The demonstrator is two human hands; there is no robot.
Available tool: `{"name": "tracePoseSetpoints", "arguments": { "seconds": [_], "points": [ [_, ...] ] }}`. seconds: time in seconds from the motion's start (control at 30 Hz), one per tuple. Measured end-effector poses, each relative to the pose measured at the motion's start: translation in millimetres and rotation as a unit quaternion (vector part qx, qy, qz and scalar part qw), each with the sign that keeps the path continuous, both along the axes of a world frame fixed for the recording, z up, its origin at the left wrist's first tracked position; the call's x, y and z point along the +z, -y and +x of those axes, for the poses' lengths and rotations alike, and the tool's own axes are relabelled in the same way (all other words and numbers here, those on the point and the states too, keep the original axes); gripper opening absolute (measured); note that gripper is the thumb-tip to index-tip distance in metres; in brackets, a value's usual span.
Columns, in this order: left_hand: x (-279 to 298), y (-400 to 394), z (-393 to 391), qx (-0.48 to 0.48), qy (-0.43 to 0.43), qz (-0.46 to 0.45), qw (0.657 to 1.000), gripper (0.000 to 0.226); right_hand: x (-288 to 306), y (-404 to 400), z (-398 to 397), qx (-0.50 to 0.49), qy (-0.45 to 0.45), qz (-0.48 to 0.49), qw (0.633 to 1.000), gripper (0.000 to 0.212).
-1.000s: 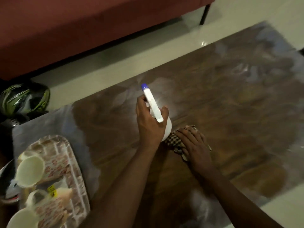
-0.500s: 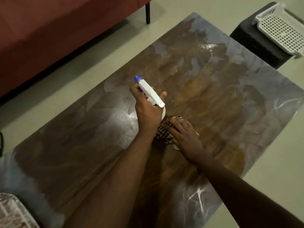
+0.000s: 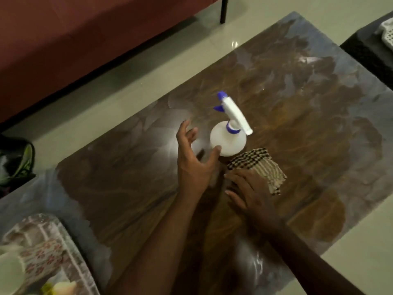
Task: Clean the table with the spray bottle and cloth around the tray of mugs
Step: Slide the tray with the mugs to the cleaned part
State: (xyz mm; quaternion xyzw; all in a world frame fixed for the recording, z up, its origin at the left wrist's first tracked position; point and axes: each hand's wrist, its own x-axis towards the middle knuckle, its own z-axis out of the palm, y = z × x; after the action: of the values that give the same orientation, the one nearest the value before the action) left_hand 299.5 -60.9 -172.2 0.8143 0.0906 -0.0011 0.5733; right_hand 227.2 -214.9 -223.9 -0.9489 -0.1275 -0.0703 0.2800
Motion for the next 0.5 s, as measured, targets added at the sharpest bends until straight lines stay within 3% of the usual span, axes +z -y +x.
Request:
{"name": "tracePoseSetpoints", "arguments": {
  "seconds": [0.17, 0.27, 0.4, 0.5],
  "points": [
    [12, -86, -68, 0.065, -0.013, 0.032, 0.997, 0.053, 28, -98, -8, 0.064, -0.07, 0.11, 0.989, 0.042],
    [17, -144, -119, 0.148, -0.041, 0.039, 0.987, 0.042, 43, -172, -22, 0.13, -0.113, 0.211, 0.962, 0.03],
    [24, -211, -179, 0.248, -0.092, 0.028, 0.964, 0.032, 48, -262, -64, 0.142, -0.195, 0.252, 0.937, 0.016],
    [42, -248, -219, 0.279, -0.082, 0.031, 0.956, 0.028, 43, -306, -96, 0.152, -0.227, 0.264, 0.925, 0.017]
  ]
}}
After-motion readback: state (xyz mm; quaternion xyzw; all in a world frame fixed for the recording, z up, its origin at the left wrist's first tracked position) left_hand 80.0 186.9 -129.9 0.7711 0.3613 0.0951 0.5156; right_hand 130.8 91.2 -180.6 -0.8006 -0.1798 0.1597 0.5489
